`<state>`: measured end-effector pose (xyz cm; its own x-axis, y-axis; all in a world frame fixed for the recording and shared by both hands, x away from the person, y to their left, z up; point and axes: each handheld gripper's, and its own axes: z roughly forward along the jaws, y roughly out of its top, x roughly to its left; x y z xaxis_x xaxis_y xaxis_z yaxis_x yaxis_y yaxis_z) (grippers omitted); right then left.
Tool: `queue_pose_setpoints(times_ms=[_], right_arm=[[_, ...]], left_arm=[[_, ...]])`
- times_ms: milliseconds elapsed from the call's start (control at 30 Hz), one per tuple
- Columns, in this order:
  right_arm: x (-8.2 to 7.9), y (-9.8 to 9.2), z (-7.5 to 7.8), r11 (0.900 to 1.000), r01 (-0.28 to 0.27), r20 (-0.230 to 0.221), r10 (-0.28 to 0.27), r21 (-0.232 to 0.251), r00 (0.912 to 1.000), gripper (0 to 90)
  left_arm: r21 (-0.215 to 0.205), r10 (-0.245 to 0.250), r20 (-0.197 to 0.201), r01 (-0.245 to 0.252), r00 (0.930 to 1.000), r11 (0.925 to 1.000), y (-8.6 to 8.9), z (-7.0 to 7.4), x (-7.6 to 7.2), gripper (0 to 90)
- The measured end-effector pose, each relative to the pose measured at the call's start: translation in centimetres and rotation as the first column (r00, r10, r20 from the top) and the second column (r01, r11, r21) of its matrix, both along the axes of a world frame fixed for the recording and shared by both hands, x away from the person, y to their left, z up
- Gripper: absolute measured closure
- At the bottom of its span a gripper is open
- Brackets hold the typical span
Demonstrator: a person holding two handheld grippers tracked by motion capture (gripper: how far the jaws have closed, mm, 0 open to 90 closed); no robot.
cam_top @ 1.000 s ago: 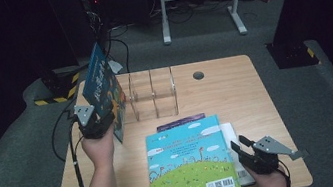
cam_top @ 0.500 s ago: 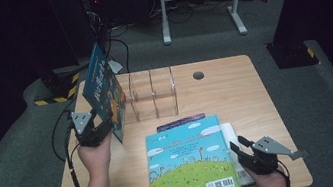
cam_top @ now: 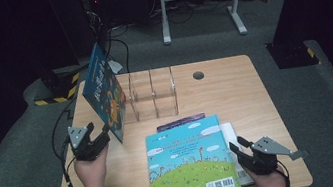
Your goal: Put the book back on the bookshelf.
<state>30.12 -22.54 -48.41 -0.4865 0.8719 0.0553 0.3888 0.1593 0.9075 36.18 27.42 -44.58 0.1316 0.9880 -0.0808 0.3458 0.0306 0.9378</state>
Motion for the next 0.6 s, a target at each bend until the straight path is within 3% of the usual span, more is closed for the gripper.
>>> queue_pose_setpoints(times_ms=[100, 333, 567, 600], right_arm=[[0.0, 0.0, 0.0, 1.000, -0.001, -0.001, 0.001, 0.000, 1.0000, 59.8], [0.0, 0.0, 0.0, 1.000, -0.002, -0.003, 0.002, 0.002, 1.0000, 59.6], [-0.1, 0.0, 0.0, 1.000, -0.005, -0.003, 0.006, 0.002, 1.0000, 59.2], [-0.1, 0.0, 0.0, 1.000, -0.007, -0.003, 0.007, 0.003, 1.0000, 59.2]], left_arm=[[-0.015, -0.007, -0.021, 0.007, 0.9997, 0.9999, 0.2, -0.7, -0.5, 40.7], [0.002, -0.026, -0.059, 0.026, 0.9979, 0.9997, 0.0, -2.4, -1.7, 43.0], [-0.017, -0.071, -0.105, 0.070, 0.9920, 0.9974, -0.7, -3.9, -2.7, 44.2], [-0.005, -0.076, -0.107, 0.076, 0.9913, 0.9971, -0.7, -3.9, -2.8, 44.2]])
